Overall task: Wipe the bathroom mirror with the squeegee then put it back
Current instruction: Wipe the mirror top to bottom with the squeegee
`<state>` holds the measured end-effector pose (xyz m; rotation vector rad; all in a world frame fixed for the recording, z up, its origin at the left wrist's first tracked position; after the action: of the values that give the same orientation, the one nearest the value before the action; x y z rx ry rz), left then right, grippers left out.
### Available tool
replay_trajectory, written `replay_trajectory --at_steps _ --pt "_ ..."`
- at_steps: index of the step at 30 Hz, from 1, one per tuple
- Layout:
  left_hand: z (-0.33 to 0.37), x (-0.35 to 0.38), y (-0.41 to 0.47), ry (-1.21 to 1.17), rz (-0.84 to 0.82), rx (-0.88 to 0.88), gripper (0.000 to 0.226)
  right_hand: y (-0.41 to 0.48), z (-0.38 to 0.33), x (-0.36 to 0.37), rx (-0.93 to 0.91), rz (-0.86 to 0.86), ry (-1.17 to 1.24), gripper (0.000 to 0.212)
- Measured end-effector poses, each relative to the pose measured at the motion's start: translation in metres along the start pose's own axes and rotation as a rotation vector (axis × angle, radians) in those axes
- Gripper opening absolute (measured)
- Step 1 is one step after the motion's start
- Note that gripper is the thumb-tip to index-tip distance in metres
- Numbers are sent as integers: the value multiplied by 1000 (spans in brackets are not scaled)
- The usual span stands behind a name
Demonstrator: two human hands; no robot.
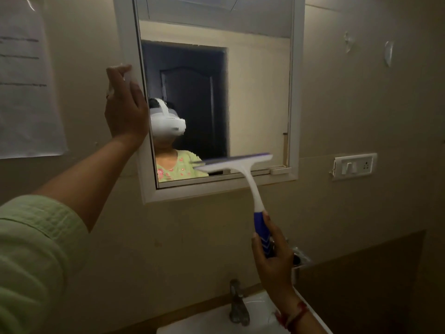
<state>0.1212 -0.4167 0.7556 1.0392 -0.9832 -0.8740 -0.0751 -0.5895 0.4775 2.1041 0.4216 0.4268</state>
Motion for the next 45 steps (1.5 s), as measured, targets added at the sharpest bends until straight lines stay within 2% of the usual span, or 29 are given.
replay_trajectory --at_steps 7,14,21,33,41,45 --pt "-2 2 2 6 -26 -3 39 121 -56 3 -214 86 80 45" --pt "-8 7 4 32 -27 -7 43 234 -88 2 -326 141 -60 46" --pt "-10 9 5 23 -46 44 47 297 -110 20 -442 187 -148 46" --pt "-10 7 4 15 -37 34 46 338 -123 38 -494 191 -176 45" --pt "-7 6 3 -3 -43 30 46 299 -90 32 -445 173 -122 49" --pt "-7 6 3 -1 -40 34 46 306 -96 32 -441 173 -122 49"
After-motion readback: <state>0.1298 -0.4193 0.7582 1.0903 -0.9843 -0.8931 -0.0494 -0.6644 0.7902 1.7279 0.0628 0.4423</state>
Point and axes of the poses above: each hand's wrist, its own y-axis towards the middle knuckle, its own x-axis out of the palm, z = x × y, the point moved 3 cm from there along y, towards the middle knuckle, and after that the axes turned 5 degrees about z, right-handed, at the moved point
